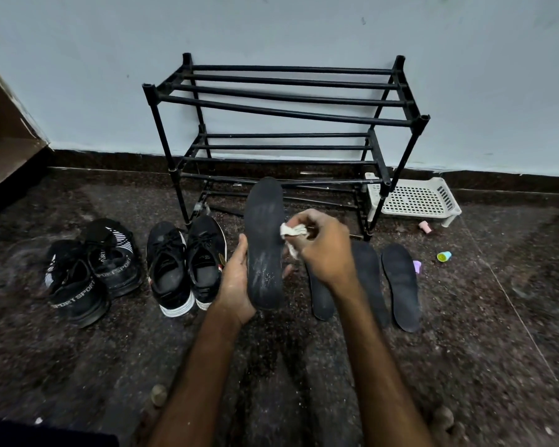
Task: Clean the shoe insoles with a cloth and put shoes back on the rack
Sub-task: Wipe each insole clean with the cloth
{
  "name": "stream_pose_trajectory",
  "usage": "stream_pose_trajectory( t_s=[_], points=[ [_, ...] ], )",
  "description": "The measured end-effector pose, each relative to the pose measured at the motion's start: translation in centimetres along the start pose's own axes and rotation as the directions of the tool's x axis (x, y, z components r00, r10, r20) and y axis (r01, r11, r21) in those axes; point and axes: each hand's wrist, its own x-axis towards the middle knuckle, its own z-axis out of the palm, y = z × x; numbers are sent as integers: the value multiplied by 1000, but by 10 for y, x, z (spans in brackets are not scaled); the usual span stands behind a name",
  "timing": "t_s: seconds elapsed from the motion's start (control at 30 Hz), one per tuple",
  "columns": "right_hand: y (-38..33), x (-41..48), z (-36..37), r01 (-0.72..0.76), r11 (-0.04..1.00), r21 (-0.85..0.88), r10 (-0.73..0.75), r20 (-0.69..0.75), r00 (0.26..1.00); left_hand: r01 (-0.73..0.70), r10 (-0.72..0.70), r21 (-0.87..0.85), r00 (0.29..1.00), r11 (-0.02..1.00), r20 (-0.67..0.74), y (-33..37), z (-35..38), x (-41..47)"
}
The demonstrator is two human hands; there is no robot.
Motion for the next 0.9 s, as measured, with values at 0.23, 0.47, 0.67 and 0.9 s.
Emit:
stream_pose_trajectory(
  t_s=[0.23, 0.47, 0.67, 0.9],
  points=[
    [-20, -17, 27, 91, 976, -197, -48, 216, 975, -58, 59, -40, 998, 998, 22, -4, 7, -3],
    [-18, -15, 20, -42, 968, -247, 58, 61, 996, -50, 52, -34, 996, 998, 67, -1, 18, -8],
    [-28, -16, 12, 78, 997, 8, -76, 317, 945, -20, 24, -47, 997, 999, 67, 5, 15, -9],
    [-24, -11, 13, 26, 989, -143, -34, -54, 998, -28, 29, -4, 994, 1000, 103, -7, 12, -7]
  ],
)
